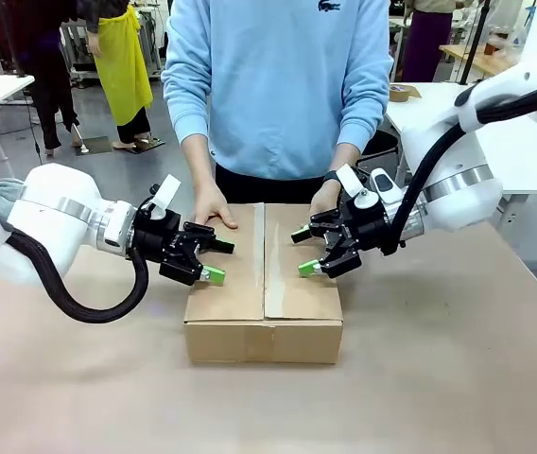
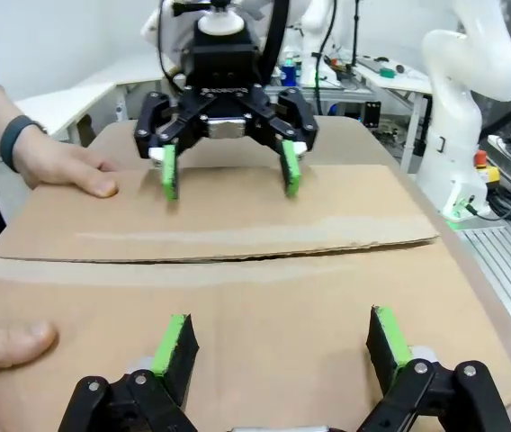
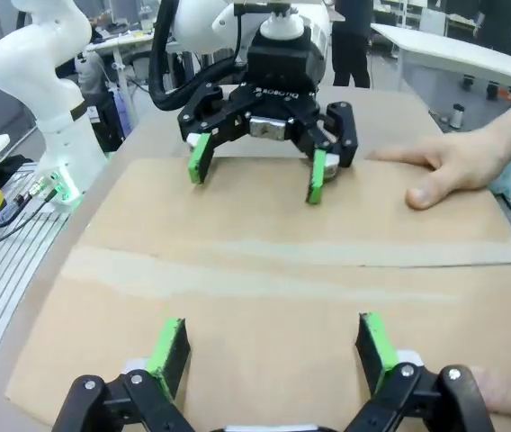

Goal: Pack the gift set into the box.
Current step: Press and hold the closed box until the human finishes sealing it.

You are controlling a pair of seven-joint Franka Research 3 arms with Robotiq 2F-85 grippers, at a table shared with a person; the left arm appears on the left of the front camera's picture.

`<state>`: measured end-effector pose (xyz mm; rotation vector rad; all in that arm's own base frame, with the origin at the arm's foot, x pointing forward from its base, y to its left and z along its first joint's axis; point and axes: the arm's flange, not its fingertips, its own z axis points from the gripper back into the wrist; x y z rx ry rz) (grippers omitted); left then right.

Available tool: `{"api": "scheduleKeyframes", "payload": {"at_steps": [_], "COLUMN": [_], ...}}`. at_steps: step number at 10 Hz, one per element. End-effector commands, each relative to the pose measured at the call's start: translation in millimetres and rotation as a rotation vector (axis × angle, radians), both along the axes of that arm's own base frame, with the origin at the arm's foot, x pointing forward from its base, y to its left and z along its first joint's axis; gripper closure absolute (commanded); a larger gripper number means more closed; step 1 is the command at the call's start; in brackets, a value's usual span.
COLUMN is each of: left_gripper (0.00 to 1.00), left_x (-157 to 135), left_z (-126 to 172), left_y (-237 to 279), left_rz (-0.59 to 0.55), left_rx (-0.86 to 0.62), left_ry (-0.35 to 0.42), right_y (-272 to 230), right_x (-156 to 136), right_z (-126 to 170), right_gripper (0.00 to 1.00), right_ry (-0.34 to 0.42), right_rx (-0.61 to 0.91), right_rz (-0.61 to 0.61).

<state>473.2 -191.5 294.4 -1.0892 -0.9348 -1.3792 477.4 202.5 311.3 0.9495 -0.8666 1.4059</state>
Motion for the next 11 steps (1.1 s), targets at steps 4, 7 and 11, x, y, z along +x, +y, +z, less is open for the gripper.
{"api": "scheduleKeyframes", "payload": {"at_steps": [4, 7, 11], "left_gripper": [0.0, 0.0, 0.0], "left_x": [4, 4, 4], "left_z": [-1, -1, -1], "left_y": [-1, -1, -1], "left_rz": [0.028, 0.028, 0.028], "left_rx": [0.003, 0.003, 0.003], "left_ry": [-0.012, -0.012, -0.012], "right_y": [-3, -3, -3], "right_x": [-1, -1, -1], "right_z": [-3, -3, -3], "right_gripper": [0.0, 0.0, 0.0], "right_ry": [0.009, 0.009, 0.009], "right_rx": [-0.004, -0.004, -0.004], "right_rz": [-0.008, -0.008, -0.008]}}
